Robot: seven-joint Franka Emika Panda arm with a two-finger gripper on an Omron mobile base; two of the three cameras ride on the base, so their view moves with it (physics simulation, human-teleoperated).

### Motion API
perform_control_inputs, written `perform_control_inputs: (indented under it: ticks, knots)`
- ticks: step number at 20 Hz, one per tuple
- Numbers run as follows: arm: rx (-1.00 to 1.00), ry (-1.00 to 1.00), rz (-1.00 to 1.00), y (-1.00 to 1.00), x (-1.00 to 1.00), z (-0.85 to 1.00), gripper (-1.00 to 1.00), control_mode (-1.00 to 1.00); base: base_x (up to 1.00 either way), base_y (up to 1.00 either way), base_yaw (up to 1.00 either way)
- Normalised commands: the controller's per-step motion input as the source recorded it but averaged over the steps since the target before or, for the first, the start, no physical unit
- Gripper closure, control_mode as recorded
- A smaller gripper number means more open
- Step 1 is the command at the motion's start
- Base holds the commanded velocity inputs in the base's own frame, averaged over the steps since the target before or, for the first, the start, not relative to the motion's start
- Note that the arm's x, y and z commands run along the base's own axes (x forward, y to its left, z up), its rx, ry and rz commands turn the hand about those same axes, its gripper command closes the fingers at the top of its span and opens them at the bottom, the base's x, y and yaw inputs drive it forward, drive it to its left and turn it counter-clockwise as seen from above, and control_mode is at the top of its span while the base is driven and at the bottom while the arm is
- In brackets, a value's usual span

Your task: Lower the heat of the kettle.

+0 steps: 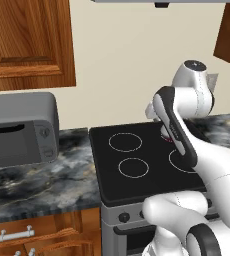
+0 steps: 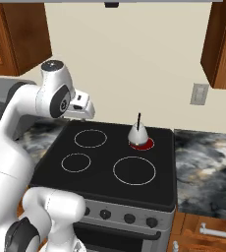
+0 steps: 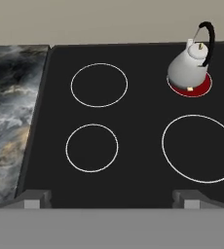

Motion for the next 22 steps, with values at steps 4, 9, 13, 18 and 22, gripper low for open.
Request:
perform_control_inputs:
  ticks: [4, 9, 13, 18, 22]
  knots:
    - [0.0, 0.0, 0.0, 0.0, 0.0, 0.0, -1.0, -1.0, 0.0, 0.0, 0.0]
    - [0.0, 0.02, 0.0, 0.0, 0.05, 0.0, -1.0, -1.0, 0.0, 0.0, 0.0]
    - [0.0, 0.0, 0.0, 0.06, -0.06, 0.0, -1.0, -1.0, 0.0, 0.0, 0.0]
    - [0.0, 0.0, 0.0, 0.03, -0.04, 0.0, -1.0, 1.0, -0.06, 0.31, 0.0]
    - [0.0, 0.0, 0.0, 0.0, 0.0, 0.0, -1.0, 1.0, 0.0, 0.58, 0.0]
